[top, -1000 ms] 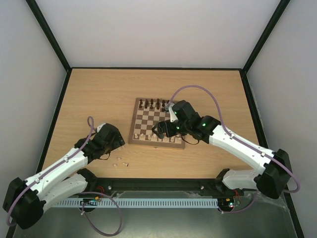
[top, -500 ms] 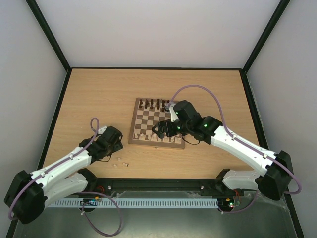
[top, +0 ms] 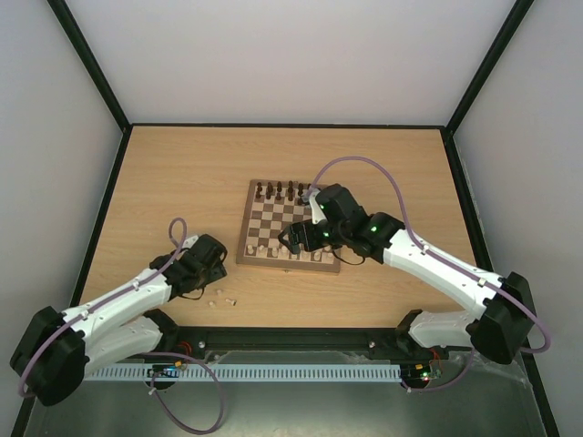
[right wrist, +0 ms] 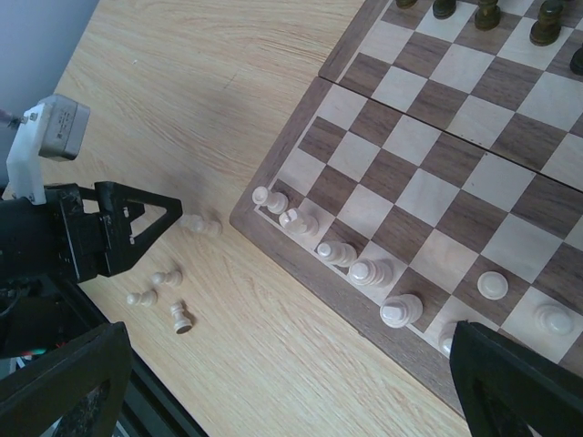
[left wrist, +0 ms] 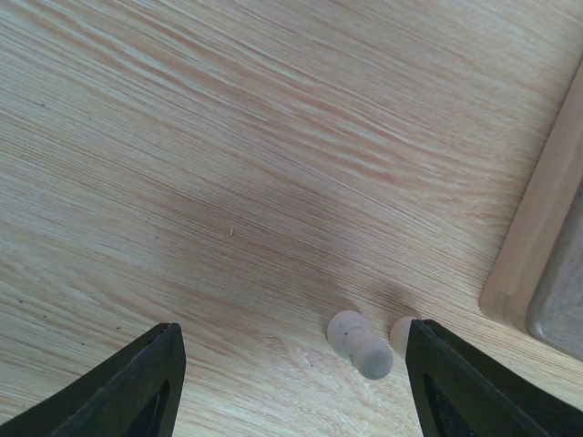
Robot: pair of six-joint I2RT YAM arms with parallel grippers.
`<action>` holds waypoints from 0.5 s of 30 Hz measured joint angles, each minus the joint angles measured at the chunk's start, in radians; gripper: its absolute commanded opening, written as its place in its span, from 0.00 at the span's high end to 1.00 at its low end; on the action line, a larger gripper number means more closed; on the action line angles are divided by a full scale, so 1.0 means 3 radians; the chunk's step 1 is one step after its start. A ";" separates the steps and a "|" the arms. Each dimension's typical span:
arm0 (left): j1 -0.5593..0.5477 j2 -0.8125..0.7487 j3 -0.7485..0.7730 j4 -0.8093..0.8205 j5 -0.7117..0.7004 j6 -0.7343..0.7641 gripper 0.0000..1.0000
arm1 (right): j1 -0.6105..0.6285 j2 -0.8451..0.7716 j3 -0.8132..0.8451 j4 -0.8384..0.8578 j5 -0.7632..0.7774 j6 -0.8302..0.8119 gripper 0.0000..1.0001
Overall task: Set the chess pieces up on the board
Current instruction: Pick up the chess piece at the center of the board.
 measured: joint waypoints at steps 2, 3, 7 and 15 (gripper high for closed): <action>0.0000 0.0047 -0.0005 0.0010 0.0003 0.0009 0.30 | 0.0000 0.0014 0.0000 0.0008 -0.0001 0.0000 0.04; 0.0000 0.0070 -0.0006 0.0017 0.0006 0.0013 0.30 | 0.0000 0.0023 0.0000 0.0008 -0.0003 0.0000 0.04; -0.0017 0.0177 -0.0009 0.0052 0.0027 0.0031 0.30 | 0.0000 0.0032 0.0000 0.0008 -0.0004 0.0000 0.04; -0.0042 0.0340 -0.0010 0.0099 0.0036 0.0055 0.34 | 0.0000 0.0034 -0.0001 0.0009 -0.0009 0.0000 0.04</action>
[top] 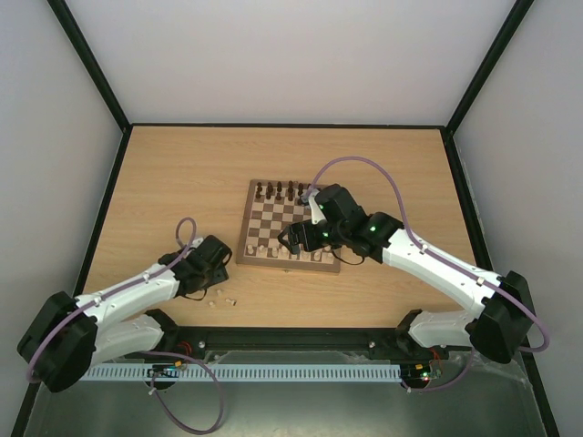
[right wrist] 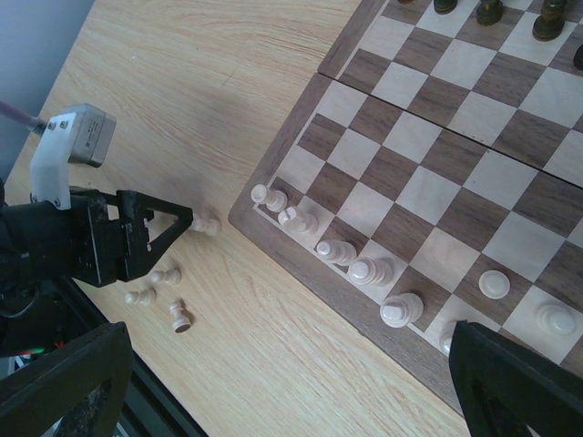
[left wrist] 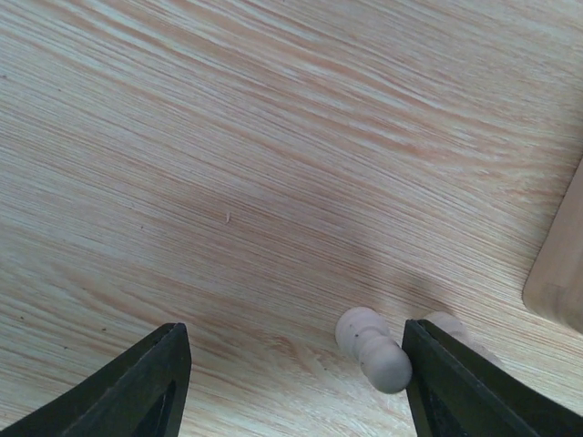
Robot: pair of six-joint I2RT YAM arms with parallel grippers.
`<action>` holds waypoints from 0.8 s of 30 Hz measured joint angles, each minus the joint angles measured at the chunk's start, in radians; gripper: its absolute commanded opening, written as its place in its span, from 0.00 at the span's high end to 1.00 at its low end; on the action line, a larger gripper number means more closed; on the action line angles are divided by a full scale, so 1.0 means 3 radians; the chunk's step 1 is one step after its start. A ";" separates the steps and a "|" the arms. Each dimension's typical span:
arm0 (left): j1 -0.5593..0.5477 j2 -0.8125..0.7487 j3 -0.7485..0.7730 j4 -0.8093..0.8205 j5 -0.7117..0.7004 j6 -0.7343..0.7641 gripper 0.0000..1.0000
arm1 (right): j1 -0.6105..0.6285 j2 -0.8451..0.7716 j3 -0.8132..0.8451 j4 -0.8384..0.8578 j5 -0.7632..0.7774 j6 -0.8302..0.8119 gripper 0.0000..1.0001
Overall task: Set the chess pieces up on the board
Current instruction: Pick up the chess piece at the center of the board.
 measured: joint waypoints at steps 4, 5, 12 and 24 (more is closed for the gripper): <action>-0.0023 0.0024 0.0000 0.0010 0.0001 0.0009 0.39 | 0.0000 0.0000 0.0000 0.0000 -0.0004 0.0000 0.05; -0.0027 0.0034 0.0000 0.0019 0.0003 0.0013 0.41 | 0.0000 0.0000 0.0000 0.0000 -0.0008 0.0000 0.05; -0.0097 0.0153 0.0000 0.0052 0.0001 0.0017 0.49 | 0.0000 0.0000 -0.0005 0.0006 -0.0027 0.0000 0.05; -0.0151 0.0237 0.0050 0.0080 -0.0041 0.0014 0.63 | 0.0000 0.0000 -0.0017 0.0015 -0.0065 -0.0001 0.07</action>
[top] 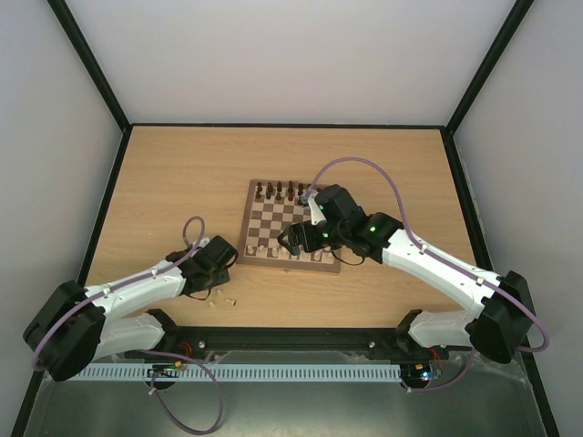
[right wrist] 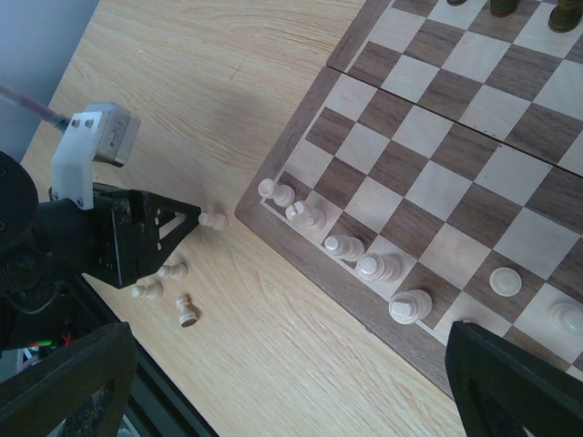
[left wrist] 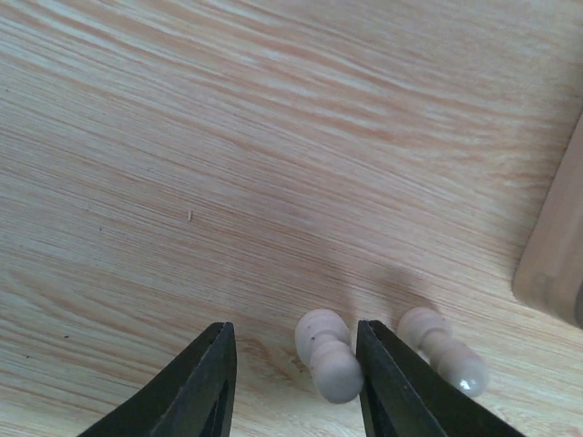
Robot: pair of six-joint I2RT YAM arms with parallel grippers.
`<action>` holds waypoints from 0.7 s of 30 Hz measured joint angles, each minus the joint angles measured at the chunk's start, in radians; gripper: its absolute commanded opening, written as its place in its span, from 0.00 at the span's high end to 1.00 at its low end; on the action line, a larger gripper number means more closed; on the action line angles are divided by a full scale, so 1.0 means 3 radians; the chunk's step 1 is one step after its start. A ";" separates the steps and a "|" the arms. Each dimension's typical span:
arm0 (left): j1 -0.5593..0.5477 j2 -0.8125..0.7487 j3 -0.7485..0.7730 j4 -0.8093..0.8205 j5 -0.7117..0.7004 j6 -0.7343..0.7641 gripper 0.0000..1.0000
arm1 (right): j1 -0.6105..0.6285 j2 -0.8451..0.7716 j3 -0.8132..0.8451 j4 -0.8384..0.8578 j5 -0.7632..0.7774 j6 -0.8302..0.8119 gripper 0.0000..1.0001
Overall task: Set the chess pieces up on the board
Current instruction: Pick up the chess piece at the center of the board.
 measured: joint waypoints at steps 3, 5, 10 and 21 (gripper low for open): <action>-0.0004 0.0008 0.0052 -0.0011 -0.0018 0.0003 0.68 | 0.0000 0.0000 0.0000 0.0000 -0.0008 0.0000 0.07; -0.0009 0.0015 0.0103 -0.0014 -0.0033 0.0013 0.68 | 0.0000 0.0000 0.0000 0.0000 -0.0009 0.0000 0.07; -0.0009 0.0038 0.0156 -0.0010 -0.0061 0.0025 0.70 | 0.0000 0.0000 -0.0001 0.0000 -0.0010 0.0000 0.07; -0.0013 0.0080 0.0156 -0.0081 -0.0062 0.0027 0.75 | 0.0000 0.0000 -0.0001 0.0005 -0.0034 0.0000 0.08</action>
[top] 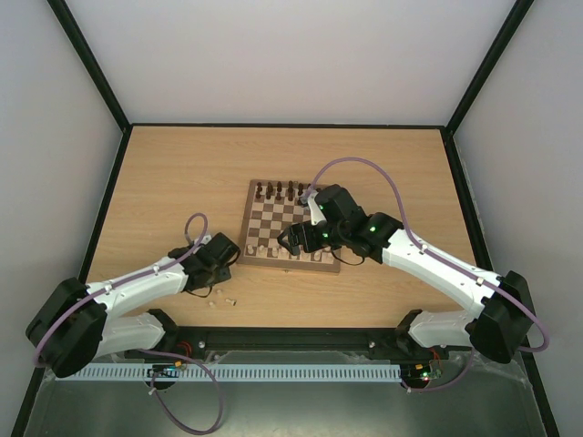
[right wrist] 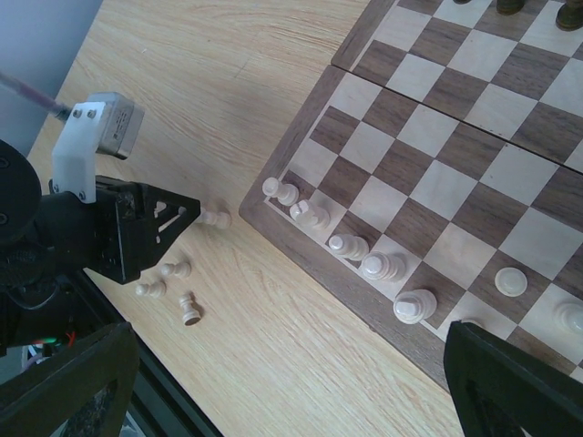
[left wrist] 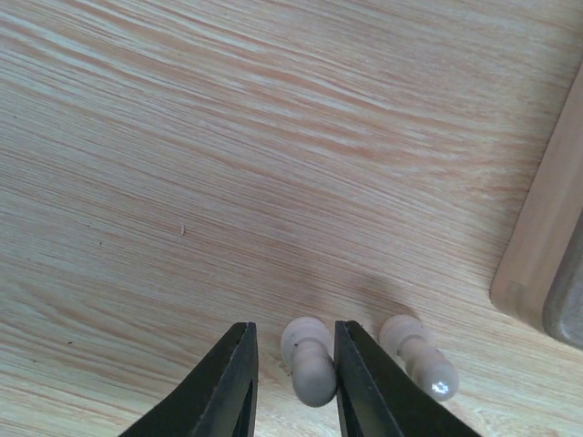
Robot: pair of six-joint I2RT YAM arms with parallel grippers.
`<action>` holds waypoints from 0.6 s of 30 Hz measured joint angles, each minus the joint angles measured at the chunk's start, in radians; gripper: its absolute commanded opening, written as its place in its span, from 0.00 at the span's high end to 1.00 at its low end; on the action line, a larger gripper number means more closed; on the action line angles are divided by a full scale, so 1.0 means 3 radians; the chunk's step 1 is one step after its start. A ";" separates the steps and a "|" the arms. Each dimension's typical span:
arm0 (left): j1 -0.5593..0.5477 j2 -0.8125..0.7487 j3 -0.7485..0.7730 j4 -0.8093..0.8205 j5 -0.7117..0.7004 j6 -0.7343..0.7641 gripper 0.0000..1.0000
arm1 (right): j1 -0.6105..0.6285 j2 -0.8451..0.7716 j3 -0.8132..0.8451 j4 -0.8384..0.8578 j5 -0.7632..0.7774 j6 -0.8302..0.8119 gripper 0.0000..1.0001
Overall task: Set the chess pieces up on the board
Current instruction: Pick up the chess piece at the center of the board.
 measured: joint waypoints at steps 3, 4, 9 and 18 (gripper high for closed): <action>-0.0004 0.0000 -0.0001 -0.0042 0.0000 0.0005 0.78 | 0.0000 0.0000 0.0000 0.0003 -0.0003 0.0001 0.08; -0.0004 0.0000 0.0000 -0.0055 0.0000 0.0005 0.79 | 0.0000 0.0000 0.0000 0.0001 -0.0004 0.0000 0.08; -0.0004 0.0000 0.0000 -0.0066 0.0001 0.0011 0.86 | 0.0000 0.0008 0.0000 0.0004 -0.0006 0.0000 0.09; -0.0004 0.0004 0.0034 -0.0103 -0.0003 0.0043 0.90 | 0.0000 0.0056 -0.0011 0.0005 -0.0011 0.0000 0.09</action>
